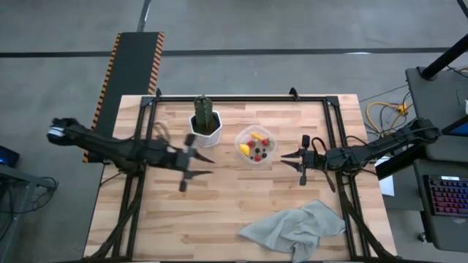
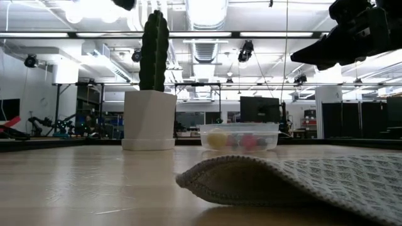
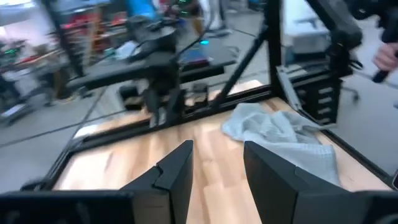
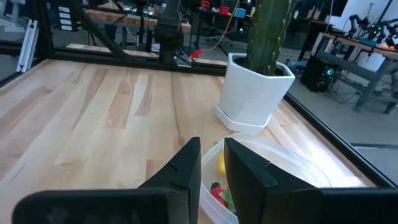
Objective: Pick and placing Produce into tupperware
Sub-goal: Return to Home Position
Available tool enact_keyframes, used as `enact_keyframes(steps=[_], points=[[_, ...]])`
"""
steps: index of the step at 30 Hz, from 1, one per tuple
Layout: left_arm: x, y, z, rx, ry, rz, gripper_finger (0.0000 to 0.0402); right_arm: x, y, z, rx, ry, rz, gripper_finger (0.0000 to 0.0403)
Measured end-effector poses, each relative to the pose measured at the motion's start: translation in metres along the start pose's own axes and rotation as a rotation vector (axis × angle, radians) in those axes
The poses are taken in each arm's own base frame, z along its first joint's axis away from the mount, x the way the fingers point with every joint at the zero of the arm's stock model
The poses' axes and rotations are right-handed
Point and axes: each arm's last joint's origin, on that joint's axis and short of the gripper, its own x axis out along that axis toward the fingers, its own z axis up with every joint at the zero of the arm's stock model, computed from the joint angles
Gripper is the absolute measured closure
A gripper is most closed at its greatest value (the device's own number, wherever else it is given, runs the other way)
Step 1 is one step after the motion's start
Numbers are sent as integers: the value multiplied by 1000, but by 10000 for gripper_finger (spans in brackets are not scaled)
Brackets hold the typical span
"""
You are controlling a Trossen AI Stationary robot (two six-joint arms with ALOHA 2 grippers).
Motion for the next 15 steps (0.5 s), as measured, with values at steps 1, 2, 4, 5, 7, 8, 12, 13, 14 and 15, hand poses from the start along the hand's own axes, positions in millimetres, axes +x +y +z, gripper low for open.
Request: enact_keyframes(steps=[1, 2, 4, 5, 7, 8, 12, 13, 14, 15], points=[[-12, -1, -9, -20, -7, 28, 274, 0, 0, 1, 1, -2, 0, 339], [-22, -2, -19, -42, -8, 62, 274, 0, 0, 2, 2, -5, 0, 339], [-40, -3, -43, -90, -6, 116, 274, 0, 0, 4, 5, -10, -1, 339], [-45, -4, -54, -101, -17, 132, 274, 0, 0, 4, 5, -12, -1, 339], [-53, -6, -70, -111, -78, 149, 274, 1, 0, 7, 8, -18, -1, 339], [-56, -6, -77, -106, -118, 158, 274, 1, 0, 9, 10, -22, -2, 339], [-65, 6, -98, -68, -187, 277, 274, 1, 0, 14, 14, -32, -3, 339], [-66, 10, -103, -70, -172, 298, 274, 2, -1, 16, 16, -37, -3, 339], [-68, 16, -108, -73, -157, 306, 274, 2, -1, 17, 16, -40, -4, 339], [-69, 21, -110, -78, -155, 303, 274, 2, -1, 18, 17, -42, -4, 339]])
